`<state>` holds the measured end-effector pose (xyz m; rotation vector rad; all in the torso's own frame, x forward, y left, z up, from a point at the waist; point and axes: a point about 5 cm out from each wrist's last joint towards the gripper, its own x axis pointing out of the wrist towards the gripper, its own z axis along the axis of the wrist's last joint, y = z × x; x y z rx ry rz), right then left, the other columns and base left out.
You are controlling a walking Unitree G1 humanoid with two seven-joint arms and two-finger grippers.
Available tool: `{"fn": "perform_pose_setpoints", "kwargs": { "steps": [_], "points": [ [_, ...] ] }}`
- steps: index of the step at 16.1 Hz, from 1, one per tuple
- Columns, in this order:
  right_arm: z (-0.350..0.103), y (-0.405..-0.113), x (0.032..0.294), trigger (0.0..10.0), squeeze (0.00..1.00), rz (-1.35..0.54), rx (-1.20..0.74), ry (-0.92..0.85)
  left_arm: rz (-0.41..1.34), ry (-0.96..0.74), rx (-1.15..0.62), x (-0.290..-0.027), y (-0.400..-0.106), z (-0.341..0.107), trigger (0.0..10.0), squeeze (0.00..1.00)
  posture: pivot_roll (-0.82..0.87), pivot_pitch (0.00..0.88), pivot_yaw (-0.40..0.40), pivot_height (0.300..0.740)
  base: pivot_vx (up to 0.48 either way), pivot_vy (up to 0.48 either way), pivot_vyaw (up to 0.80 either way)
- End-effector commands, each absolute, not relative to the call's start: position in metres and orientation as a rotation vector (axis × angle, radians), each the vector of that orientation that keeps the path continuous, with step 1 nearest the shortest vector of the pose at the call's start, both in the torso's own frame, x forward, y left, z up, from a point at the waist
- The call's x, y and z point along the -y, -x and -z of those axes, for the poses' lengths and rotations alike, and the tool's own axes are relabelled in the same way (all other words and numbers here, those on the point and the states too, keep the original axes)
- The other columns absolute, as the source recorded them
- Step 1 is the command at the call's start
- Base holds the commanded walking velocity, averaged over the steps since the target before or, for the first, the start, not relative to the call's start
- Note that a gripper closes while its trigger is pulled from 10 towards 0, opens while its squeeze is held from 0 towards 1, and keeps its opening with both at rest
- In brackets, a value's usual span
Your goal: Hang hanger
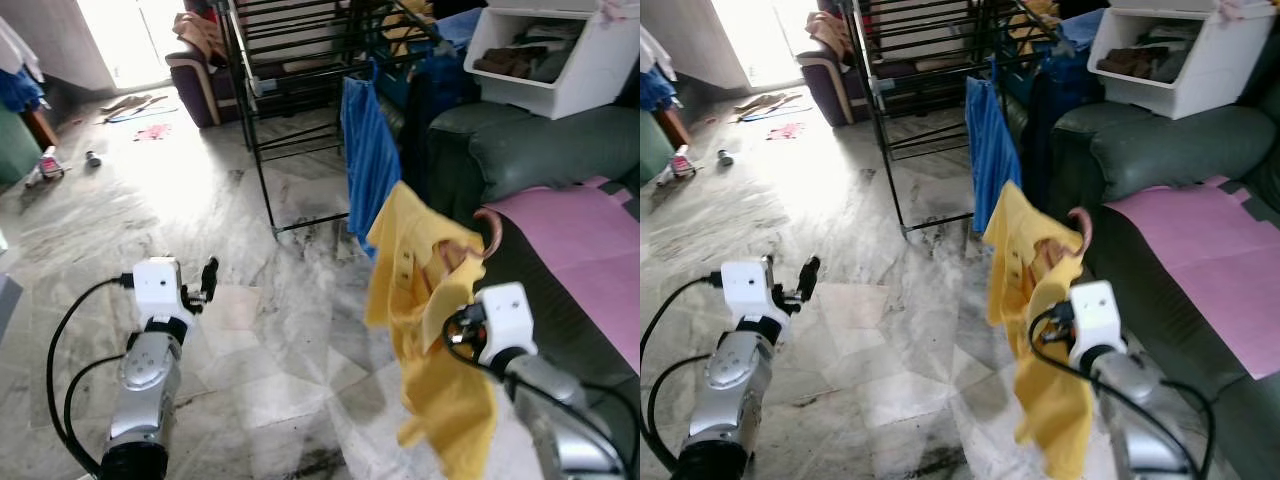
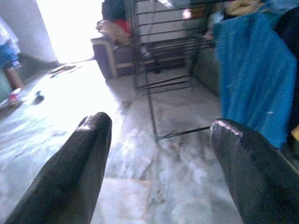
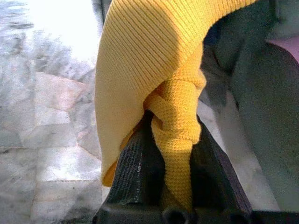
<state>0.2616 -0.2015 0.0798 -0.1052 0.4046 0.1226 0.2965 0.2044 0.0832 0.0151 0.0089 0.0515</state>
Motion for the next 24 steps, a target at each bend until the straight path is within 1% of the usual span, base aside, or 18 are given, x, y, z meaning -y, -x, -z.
{"fn": "perform_pose_setpoints", "kwargs": {
  "steps": [1, 2, 3, 4, 5, 6, 7, 8, 9, 11, 13, 20, 24],
  "points": [
    [-0.096, -0.266, 0.195, 9.5, 0.00, -0.113, -0.329, 0.106, -0.095, -0.013, -0.054, -0.210, -0.297, -0.084, 10.0, 0.00, -0.06, 0.006, 0.060, 0.740, 0.000, 0.000, 0.00],
    [-0.097, -0.267, 0.193, 10.0, 0.00, -0.087, -0.320, 0.115, -0.009, 0.029, -0.111, -0.202, -0.298, -0.079, 10.0, 0.00, -0.06, 0.004, 0.058, 0.740, 0.000, 0.000, 0.00],
    [-0.098, -0.271, 0.192, 10.0, 0.00, -0.030, -0.312, 0.131, 0.104, 0.060, -0.037, -0.192, -0.295, -0.087, 10.0, 0.00, -0.06, 0.001, 0.055, 0.740, 0.000, 0.000, 0.00],
    [-0.100, -0.273, 0.193, 10.0, 0.00, 0.050, -0.299, 0.161, 0.105, 0.030, -0.009, -0.188, -0.293, -0.091, 10.0, 0.00, -0.06, 0.000, 0.054, 0.740, 0.000, 0.000, 0.00],
    [-0.102, -0.274, 0.192, 10.0, 0.00, 0.090, -0.276, 0.140, 0.086, 0.020, -0.014, -0.187, -0.293, -0.090, 10.0, 0.00, -0.06, 0.000, 0.053, 0.740, 0.000, 0.000, 0.00],
    [-0.105, -0.273, 0.184, 10.0, 0.00, 0.014, -0.240, 0.044, 0.085, 0.046, -0.025, -0.185, -0.293, -0.090, 10.0, 0.00, -0.06, 0.000, 0.053, 0.740, 0.000, 0.000, 0.00],
    [-0.106, -0.273, 0.185, 10.0, 0.00, 0.061, -0.223, 0.122, 0.094, 0.045, -0.023, -0.181, -0.292, -0.091, 10.0, 0.00, -0.06, 0.000, 0.054, 0.740, 0.000, 0.000, 0.00],
    [-0.104, -0.272, 0.183, 10.0, 0.00, 0.057, -0.246, 0.140, 0.101, 0.053, -0.023, -0.179, -0.291, -0.091, 10.0, 0.00, -0.07, 0.001, 0.055, 0.740, 0.000, 0.000, 0.00],
    [-0.106, -0.271, 0.180, 10.0, 0.00, 0.056, -0.215, 0.123, 0.109, 0.056, -0.022, -0.176, -0.290, -0.090, 10.0, 0.00, -0.07, 0.003, 0.055, 0.740, 0.000, 0.000, 0.00],
    [-0.106, -0.271, 0.175, 10.0, 0.00, 0.039, -0.219, 0.105, 0.138, 0.048, -0.001, -0.169, -0.292, -0.094, 10.0, 0.00, -0.06, 0.006, 0.049, 0.740, 0.000, 0.000, 0.00],
    [-0.104, -0.271, 0.173, 10.0, 0.00, 0.028, -0.228, 0.103, 0.129, 0.054, 0.005, -0.169, -0.295, -0.097, 10.0, 0.00, -0.06, 0.007, 0.049, 0.740, 0.272, 0.000, 0.00],
    [-0.104, -0.275, 0.171, 10.0, 0.00, 0.003, -0.235, 0.098, 0.147, 0.069, 0.003, -0.161, -0.293, -0.097, 10.0, 0.00, -0.06, 0.013, 0.048, 0.740, 0.350, 0.000, 0.70],
    [-0.102, -0.276, 0.168, 10.0, 0.00, -0.006, -0.245, 0.097, 0.153, 0.063, 0.001, -0.159, -0.295, -0.097, 10.0, 0.00, -0.06, 0.011, 0.048, 0.740, 0.382, 0.000, 0.10]
  ]
}}
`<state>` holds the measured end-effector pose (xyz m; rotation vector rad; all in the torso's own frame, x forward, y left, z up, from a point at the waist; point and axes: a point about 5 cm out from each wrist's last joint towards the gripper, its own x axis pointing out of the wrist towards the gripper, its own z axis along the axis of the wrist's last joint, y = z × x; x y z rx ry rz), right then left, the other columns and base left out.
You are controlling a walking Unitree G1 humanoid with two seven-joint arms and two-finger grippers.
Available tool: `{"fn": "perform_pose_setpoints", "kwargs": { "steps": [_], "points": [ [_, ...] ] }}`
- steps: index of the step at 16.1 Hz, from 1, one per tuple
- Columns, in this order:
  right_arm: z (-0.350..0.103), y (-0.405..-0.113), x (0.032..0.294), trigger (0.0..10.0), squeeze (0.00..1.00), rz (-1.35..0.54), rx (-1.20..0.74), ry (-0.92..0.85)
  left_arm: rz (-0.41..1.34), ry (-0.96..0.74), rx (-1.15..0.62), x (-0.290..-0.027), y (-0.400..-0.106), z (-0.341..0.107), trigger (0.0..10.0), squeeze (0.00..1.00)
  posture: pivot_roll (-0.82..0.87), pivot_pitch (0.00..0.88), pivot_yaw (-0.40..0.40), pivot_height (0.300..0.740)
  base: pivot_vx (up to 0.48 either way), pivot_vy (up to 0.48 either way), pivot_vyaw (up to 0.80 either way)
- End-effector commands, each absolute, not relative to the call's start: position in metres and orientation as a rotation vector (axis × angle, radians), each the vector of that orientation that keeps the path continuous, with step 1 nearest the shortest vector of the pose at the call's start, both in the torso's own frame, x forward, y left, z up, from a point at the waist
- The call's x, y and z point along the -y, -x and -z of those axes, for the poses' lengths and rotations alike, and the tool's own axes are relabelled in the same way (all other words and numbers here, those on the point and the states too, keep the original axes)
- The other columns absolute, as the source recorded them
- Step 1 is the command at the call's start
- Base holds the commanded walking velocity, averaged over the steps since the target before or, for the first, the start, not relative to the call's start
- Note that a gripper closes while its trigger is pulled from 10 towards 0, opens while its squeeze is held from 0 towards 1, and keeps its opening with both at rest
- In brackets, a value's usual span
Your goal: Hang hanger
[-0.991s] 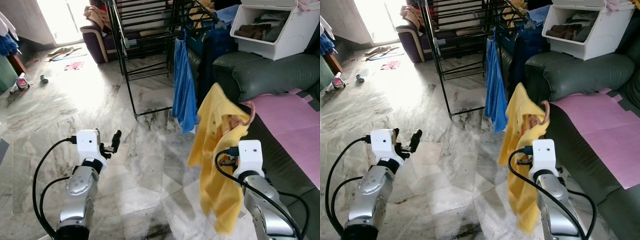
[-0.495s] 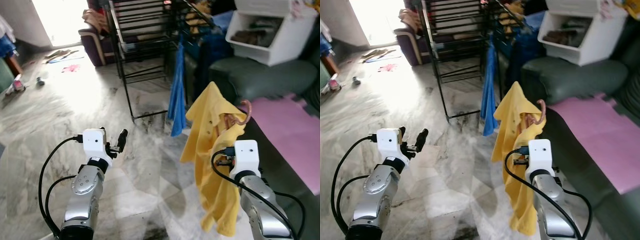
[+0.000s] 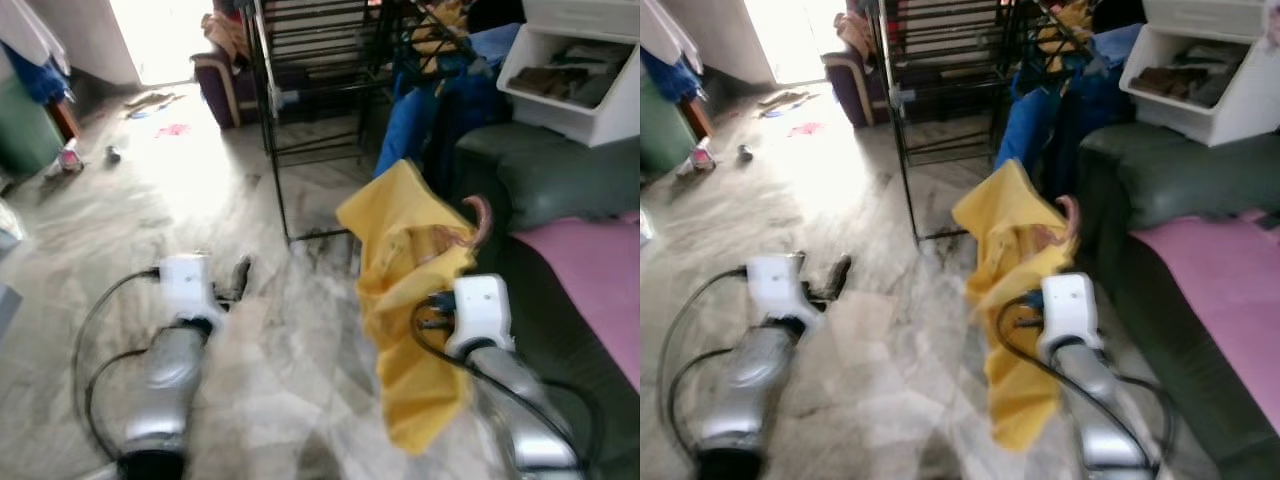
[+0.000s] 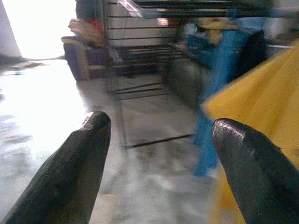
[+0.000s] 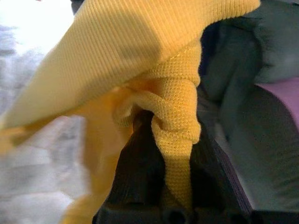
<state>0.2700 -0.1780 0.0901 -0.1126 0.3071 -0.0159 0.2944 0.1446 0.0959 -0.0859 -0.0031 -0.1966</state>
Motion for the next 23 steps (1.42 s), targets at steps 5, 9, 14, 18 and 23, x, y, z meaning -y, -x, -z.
{"fn": "perform_pose_setpoints", "kwargs": {
  "steps": [5, 9, 14, 18, 23],
  "points": [
    [-0.101, -0.274, 0.160, 10.0, 0.00, -0.066, -0.253, 0.076, 0.137, 0.077, -0.013, -0.155, -0.296, -0.095, 10.0, 0.00, -0.06, 0.008, 0.047, 0.740, 0.400, 0.000, 0.00],
    [-0.100, -0.274, 0.154, 10.0, 0.00, -0.112, -0.264, 0.075, 0.124, 0.076, -0.023, -0.153, -0.297, -0.094, 10.0, 0.00, -0.06, 0.003, 0.048, 0.740, 0.421, 0.068, 0.35],
    [-0.099, -0.277, 0.152, 10.0, 0.00, -0.131, -0.270, 0.080, 0.040, 0.022, -0.032, -0.158, -0.300, -0.093, 10.0, 0.00, -0.06, 0.000, 0.041, 0.740, 0.052, 0.048, 0.08],
    [-0.097, -0.280, 0.152, 10.0, 0.00, -0.106, -0.272, 0.082, 0.047, -0.026, -0.017, -0.161, -0.295, -0.091, 10.0, 0.00, -0.05, 0.000, 0.033, 0.740, 0.000, 0.000, 0.00],
    [-0.094, -0.279, 0.148, 10.0, 0.00, -0.111, -0.282, 0.085, 0.058, -0.035, -0.002, -0.160, -0.297, -0.092, 10.0, 0.00, -0.06, 0.000, 0.045, 0.740, 0.000, 0.000, 0.00]
  ]
}}
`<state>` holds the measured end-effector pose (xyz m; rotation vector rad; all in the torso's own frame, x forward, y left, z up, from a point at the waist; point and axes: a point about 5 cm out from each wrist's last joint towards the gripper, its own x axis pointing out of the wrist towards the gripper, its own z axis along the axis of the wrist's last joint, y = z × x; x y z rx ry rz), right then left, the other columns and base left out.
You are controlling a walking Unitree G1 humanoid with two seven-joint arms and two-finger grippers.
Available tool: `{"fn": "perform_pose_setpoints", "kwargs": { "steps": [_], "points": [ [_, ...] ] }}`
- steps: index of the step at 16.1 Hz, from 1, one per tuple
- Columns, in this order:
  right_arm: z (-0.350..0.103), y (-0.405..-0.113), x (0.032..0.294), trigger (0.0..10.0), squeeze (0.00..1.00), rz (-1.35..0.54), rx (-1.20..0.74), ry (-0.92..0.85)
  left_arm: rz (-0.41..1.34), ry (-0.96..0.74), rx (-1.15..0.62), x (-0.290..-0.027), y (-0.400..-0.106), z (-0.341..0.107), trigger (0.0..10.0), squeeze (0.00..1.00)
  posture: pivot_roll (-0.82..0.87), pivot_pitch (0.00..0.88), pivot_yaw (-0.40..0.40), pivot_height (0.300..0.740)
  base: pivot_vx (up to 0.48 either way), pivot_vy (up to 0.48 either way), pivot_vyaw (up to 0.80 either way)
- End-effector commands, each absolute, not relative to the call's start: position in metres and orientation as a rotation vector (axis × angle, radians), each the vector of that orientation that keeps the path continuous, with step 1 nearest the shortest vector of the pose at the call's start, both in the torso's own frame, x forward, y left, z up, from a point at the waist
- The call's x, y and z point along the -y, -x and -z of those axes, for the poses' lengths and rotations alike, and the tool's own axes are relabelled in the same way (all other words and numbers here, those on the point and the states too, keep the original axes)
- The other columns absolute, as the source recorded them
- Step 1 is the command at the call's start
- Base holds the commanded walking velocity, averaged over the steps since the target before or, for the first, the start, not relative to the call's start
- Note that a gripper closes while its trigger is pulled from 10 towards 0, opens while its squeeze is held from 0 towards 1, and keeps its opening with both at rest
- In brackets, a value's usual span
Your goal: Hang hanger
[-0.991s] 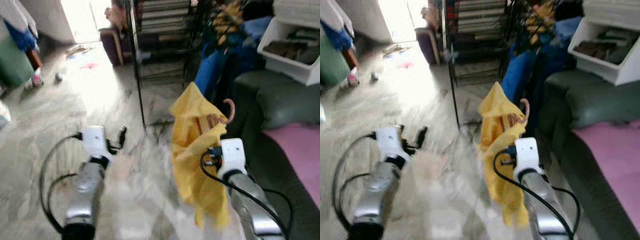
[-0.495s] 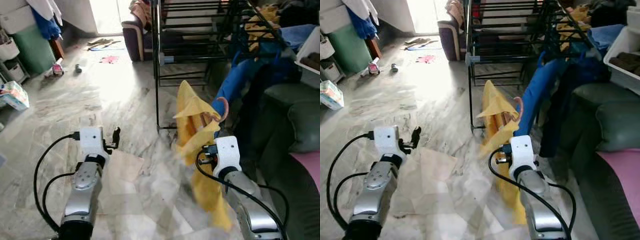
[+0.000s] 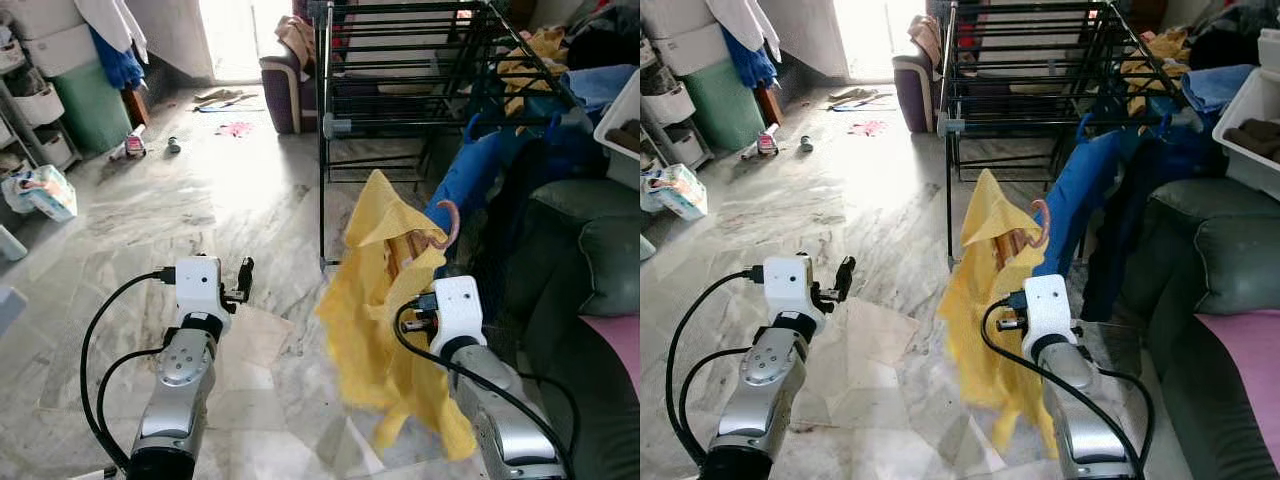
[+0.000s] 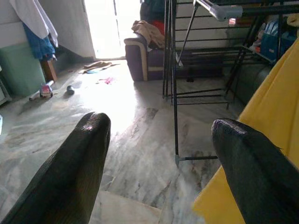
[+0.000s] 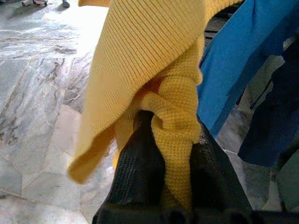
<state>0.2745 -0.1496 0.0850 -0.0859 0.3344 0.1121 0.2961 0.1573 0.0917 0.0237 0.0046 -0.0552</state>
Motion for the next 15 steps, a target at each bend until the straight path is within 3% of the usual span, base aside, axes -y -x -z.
{"fn": "perform_pose_setpoints", "kwargs": {
  "steps": [1, 15],
  "points": [
    [-0.094, -0.279, 0.148, 10.0, 0.00, -0.108, -0.283, 0.086, 0.060, -0.036, -0.001, -0.160, -0.297, -0.092, 10.0, 0.00, -0.06, 0.000, 0.046, 0.740, 0.000, 0.000, 0.00],
    [-0.092, -0.285, 0.141, 10.0, 0.00, -0.155, -0.290, 0.140, 0.089, 0.004, 0.021, -0.154, -0.295, -0.093, 10.0, 0.00, -0.06, 0.000, 0.044, 0.740, 0.427, 0.000, 0.00]
  ]
}}
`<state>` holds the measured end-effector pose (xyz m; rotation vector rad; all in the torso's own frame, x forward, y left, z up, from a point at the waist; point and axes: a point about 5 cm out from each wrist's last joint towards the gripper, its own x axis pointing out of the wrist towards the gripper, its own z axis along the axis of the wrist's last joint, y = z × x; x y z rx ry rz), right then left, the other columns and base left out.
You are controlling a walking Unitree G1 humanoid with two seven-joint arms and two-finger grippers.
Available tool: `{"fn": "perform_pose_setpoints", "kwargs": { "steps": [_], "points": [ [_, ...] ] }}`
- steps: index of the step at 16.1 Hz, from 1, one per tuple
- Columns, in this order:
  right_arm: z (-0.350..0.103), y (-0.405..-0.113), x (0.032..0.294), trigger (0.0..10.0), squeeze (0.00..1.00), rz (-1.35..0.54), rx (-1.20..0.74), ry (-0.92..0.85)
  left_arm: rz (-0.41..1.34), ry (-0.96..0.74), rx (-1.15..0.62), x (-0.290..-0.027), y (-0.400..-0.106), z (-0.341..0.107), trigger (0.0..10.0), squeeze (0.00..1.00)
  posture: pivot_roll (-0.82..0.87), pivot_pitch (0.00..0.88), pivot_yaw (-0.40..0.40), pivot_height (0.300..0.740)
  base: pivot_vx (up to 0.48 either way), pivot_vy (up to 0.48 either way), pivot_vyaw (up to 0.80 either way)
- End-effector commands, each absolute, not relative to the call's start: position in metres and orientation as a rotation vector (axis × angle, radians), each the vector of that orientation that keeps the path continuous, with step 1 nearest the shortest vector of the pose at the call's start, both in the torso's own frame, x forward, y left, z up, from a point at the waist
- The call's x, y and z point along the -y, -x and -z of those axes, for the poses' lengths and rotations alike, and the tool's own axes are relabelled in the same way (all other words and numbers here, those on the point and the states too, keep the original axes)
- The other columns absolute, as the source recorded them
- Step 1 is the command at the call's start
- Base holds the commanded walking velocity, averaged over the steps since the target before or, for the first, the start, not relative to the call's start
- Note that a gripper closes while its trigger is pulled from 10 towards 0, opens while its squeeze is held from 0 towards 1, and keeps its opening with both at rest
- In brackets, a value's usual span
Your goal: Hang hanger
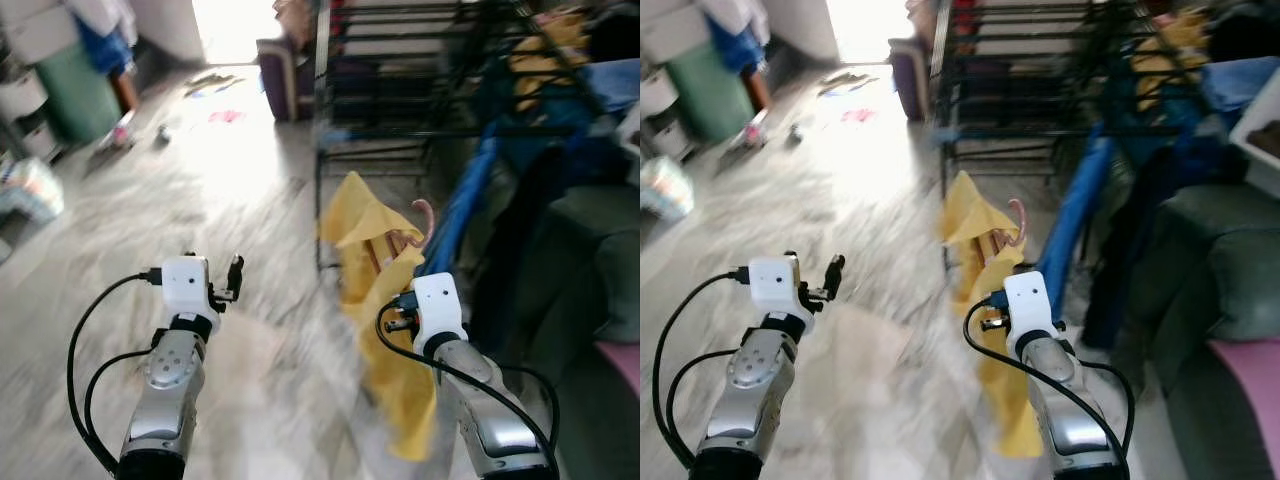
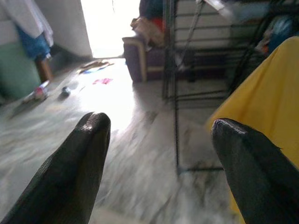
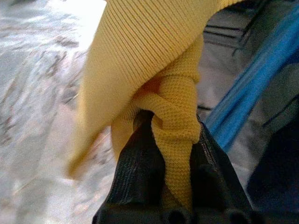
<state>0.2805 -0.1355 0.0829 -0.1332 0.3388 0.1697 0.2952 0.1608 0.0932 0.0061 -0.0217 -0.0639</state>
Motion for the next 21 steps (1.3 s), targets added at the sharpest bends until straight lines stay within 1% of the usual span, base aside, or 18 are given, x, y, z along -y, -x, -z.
{"fn": "perform_pose_setpoints", "kwargs": {
  "steps": [1, 3, 7, 8, 11, 13, 15, 20, 21],
  "points": [
    [-0.0922, -0.2853, 0.1403, 10.0, 0.00, -0.156, -0.288, 0.144, 0.089, 0.007, 0.017, -0.1540, -0.2951, -0.0921, 10.0, 0.00, -0.06, 0.000, 0.044, 0.740, 0.435, 0.000, 0.00],
    [-0.0920, -0.2855, 0.1399, 10.0, 0.00, -0.157, -0.288, 0.147, 0.090, 0.017, 0.006, -0.1533, -0.2956, -0.0907, 10.0, 0.00, -0.06, 0.000, 0.046, 0.740, 0.413, 0.131, 0.00],
    [-0.0911, -0.2857, 0.1381, 10.0, 0.00, -0.160, -0.287, 0.145, 0.098, 0.038, -0.029, -0.1524, -0.2962, -0.0876, 10.0, 0.00, -0.06, 0.000, 0.050, 0.740, 0.333, 0.343, 0.00],
    [-0.0904, -0.2860, 0.1376, 10.0, 0.00, -0.160, -0.289, 0.144, 0.104, 0.052, -0.039, -0.1514, -0.2961, -0.0865, 10.0, 0.00, -0.06, 0.000, 0.051, 0.740, 0.000, 0.435, 0.00],
    [-0.0885, -0.2856, 0.1357, 10.0, 0.00, -0.161, -0.297, 0.143, 0.134, 0.020, -0.034, -0.1497, -0.2958, -0.0873, 10.0, 0.00, -0.06, 0.000, 0.053, 0.740, 0.000, 0.435, 0.00],
    [-0.0881, -0.2856, 0.1360, 10.0, 0.00, -0.145, -0.298, 0.144, 0.149, 0.013, -0.027, -0.1490, -0.2947, -0.0876, 10.0, 0.00, -0.06, 0.000, 0.053, 0.740, 0.274, 0.396, 0.00],
    [-0.0877, -0.2864, 0.1384, 10.0, 0.00, -0.116, -0.296, 0.150, 0.152, 0.031, -0.057, -0.1480, -0.2941, -0.0845, 10.0, 0.00, -0.06, 0.000, 0.054, 0.740, 0.373, 0.300, 0.00],
    [-0.0889, -0.2895, 0.1437, 10.0, 0.00, -0.072, -0.290, 0.146, 0.179, 0.006, -0.077, -0.1453, -0.2934, -0.0823, 10.0, 0.00, -0.06, 0.000, 0.058, 0.740, 0.464, 0.000, 0.00],
    [-0.0885, -0.2894, 0.1439, 10.0, 0.00, -0.069, -0.291, 0.144, 0.181, 0.023, -0.077, -0.1441, -0.2931, -0.0823, 10.0, 0.00, -0.06, 0.000, 0.057, 0.740, 0.480, 0.000, 0.00]
  ]
}}
